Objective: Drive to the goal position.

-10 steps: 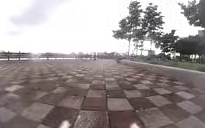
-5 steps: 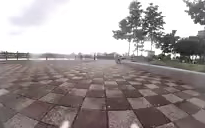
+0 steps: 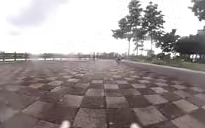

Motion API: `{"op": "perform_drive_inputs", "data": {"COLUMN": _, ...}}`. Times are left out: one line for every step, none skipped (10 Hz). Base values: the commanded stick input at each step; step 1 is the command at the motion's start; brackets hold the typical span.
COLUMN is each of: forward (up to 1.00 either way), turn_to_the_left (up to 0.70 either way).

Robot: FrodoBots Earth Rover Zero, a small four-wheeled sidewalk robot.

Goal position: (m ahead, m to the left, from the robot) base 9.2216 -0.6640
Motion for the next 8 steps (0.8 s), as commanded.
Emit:
{"op": "perform_drive_inputs", "data": {"forward": 0.7, "turn_to_the_left": 0.0}}
{"op": "perform_drive_inputs", "data": {"forward": 0.7, "turn_to_the_left": 0.0}}
{"op": "perform_drive_inputs", "data": {"forward": 0.7, "turn_to_the_left": 0.0}}
{"op": "perform_drive_inputs", "data": {"forward": 0.7, "turn_to_the_left": 0.0}}
{"op": "perform_drive_inputs", "data": {"forward": 0.7, "turn_to_the_left": 0.0}}
{"op": "perform_drive_inputs", "data": {"forward": 0.7, "turn_to_the_left": 0.0}}
{"op": "perform_drive_inputs", "data": {"forward": 0.7, "turn_to_the_left": 0.0}}
{"op": "perform_drive_inputs", "data": {"forward": 0.7, "turn_to_the_left": 0.0}}
